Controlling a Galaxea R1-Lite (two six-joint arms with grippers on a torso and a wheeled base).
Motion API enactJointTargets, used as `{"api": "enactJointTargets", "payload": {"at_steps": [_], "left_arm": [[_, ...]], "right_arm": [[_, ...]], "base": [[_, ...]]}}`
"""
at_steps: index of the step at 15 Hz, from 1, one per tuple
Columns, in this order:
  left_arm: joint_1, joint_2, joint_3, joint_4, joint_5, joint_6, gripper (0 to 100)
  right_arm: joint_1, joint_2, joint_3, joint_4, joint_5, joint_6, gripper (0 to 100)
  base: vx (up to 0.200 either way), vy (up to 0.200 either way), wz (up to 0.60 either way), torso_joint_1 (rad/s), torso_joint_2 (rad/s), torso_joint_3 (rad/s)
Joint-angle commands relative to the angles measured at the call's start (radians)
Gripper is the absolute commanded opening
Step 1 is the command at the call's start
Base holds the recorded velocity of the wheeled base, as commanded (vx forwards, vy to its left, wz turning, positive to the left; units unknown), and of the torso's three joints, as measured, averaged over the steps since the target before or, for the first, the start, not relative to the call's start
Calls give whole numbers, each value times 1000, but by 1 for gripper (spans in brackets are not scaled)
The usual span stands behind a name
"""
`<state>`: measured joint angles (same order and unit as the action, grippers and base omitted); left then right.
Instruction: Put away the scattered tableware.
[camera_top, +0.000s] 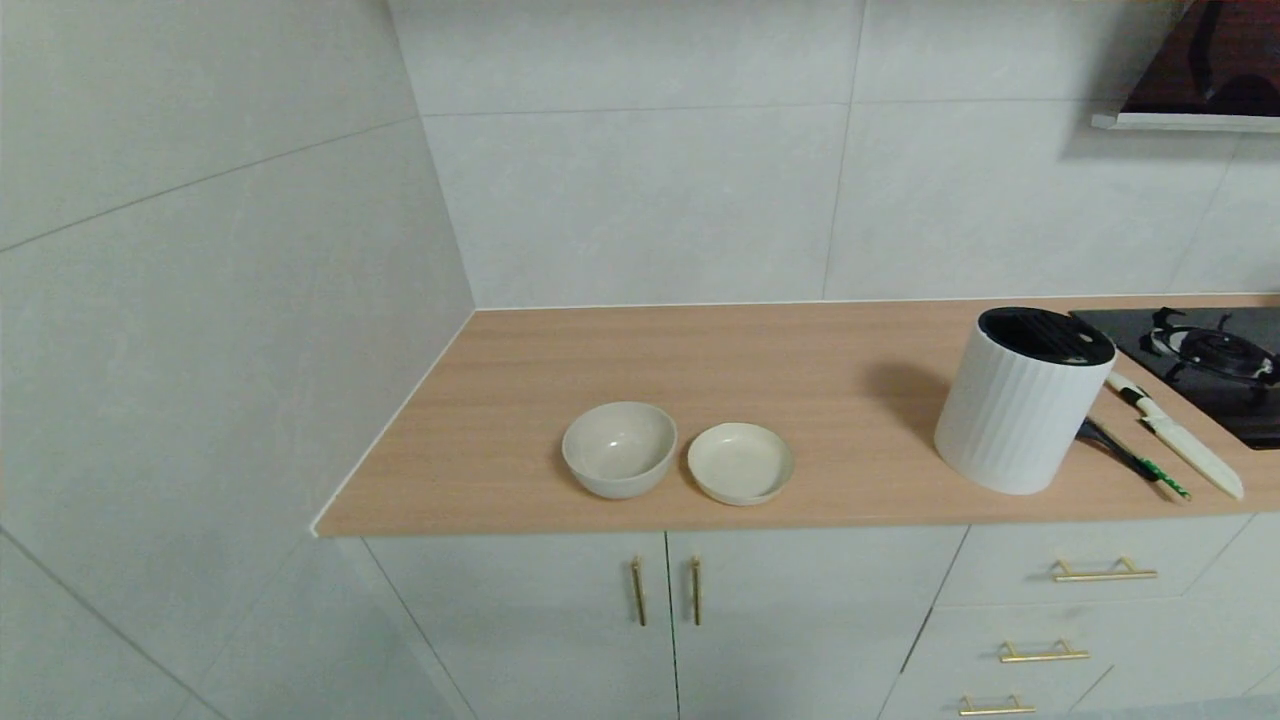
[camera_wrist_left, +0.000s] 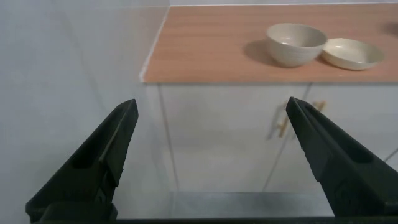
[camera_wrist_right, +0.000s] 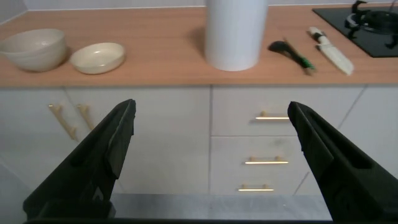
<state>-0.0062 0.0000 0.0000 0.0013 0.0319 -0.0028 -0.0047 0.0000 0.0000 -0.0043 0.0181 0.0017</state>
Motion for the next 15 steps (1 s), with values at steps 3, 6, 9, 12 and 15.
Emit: {"api": "enactJointTargets", "payload": {"at_steps": [3, 6, 9, 12, 15], "left_arm": [[0, 0, 0, 0, 0, 1, 100], [0, 0, 0, -1, 0, 1, 100], [0, 0, 0, 0, 0, 1, 100], [0, 0, 0, 0, 0, 1, 100], [0, 0, 0, 0, 0, 1, 100]], "right_arm": [[0, 0, 0, 0, 0, 0, 100], [0, 0, 0, 0, 0, 0, 100], [0, 0, 0, 0, 0, 0, 100], [0, 0, 0, 0, 0, 0, 100], [0, 0, 0, 0, 0, 0, 100]], "base": [[0, 0, 0, 0, 0, 0], [0, 0, 0, 0, 0, 0], [0, 0, 0, 0, 0, 0], [0, 0, 0, 0, 0, 0], [0, 0, 0, 0, 0, 0]]}}
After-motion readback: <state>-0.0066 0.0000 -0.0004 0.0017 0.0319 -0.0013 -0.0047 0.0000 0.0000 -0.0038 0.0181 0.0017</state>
